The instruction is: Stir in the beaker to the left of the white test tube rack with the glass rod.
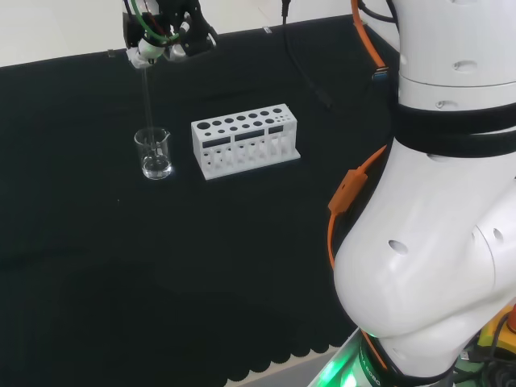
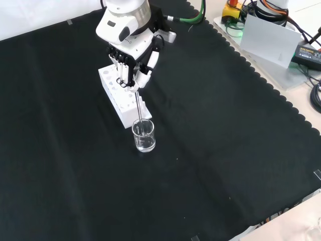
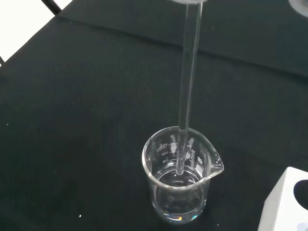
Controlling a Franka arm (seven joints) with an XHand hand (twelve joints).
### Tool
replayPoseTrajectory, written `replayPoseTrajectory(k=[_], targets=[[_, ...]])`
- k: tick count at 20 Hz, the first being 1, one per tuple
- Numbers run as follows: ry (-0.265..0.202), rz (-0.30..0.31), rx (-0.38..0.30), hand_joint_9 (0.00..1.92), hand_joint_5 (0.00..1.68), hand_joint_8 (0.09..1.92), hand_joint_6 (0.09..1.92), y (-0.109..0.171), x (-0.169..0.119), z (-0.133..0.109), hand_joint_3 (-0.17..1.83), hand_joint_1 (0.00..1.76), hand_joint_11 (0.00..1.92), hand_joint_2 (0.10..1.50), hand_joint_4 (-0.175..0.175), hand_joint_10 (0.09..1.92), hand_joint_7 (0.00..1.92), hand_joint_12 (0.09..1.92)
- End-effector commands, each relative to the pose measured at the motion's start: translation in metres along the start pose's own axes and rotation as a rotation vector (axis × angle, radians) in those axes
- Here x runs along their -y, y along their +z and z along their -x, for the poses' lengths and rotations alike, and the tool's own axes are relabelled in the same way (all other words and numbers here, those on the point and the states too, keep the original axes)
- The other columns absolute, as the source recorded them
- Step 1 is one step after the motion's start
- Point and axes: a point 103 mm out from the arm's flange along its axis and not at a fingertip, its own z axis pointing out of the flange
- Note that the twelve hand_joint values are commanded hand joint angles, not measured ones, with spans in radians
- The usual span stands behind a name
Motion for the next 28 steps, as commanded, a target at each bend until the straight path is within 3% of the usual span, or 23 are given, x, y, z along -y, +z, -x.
replayPoseTrajectory(k=[1, 18, 28], targets=[[-0.01, -0.008, 0.001, 1.84, 1.24, 0.59, 0.57, 0.013, -0.003, 0.0, -0.17, 1.31, 1.65, 1.07, -0.175, 0.4, 1.29, 0.75], [-0.019, -0.047, 0.011, 1.85, 1.24, 0.59, 0.57, 0.051, -0.012, 0.004, -0.17, 1.31, 1.65, 1.07, -0.175, 0.39, 1.29, 0.75], [-0.031, -0.049, 0.013, 1.85, 1.24, 0.59, 0.57, 0.045, -0.021, -0.008, -0.17, 1.31, 1.65, 1.07, -0.175, 0.39, 1.29, 0.75]])
